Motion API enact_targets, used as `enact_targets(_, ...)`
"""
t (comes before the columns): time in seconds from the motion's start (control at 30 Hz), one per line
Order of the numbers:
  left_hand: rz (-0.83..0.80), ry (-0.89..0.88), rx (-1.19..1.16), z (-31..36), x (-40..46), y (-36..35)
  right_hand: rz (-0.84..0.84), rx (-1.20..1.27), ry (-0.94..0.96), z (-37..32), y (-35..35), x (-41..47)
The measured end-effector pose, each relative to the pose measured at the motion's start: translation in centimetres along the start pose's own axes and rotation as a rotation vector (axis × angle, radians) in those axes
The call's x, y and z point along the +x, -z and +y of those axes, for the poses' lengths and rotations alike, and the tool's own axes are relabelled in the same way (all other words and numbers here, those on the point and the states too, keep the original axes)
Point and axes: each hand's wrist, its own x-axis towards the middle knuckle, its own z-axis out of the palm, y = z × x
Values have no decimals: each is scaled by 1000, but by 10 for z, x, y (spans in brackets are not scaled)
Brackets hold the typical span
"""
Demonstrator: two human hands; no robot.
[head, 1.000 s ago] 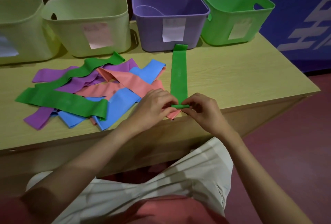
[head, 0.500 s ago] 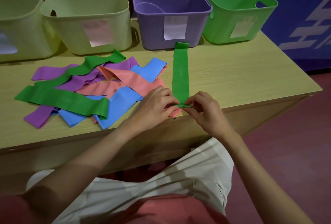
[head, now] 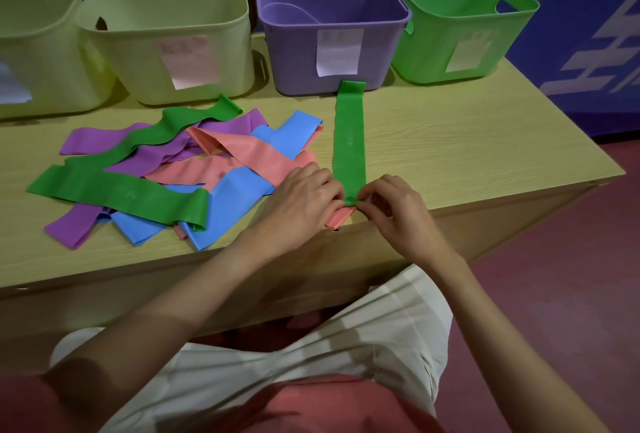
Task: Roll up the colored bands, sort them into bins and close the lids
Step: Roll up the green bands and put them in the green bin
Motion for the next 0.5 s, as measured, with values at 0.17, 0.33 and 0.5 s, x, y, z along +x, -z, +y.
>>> enact_targets(0.17, 31, -12, 11, -1, -1, 0, 36, -40, -8, 1, -3, 0)
enact_targets(0.33, 4, -7, -24, -2, -2, 0, 49, -69, -18, 1, -5, 2)
enact_targets(0.5, 7, -16, -20, -3, 3, 0, 43, -78, -3, 0, -3, 1)
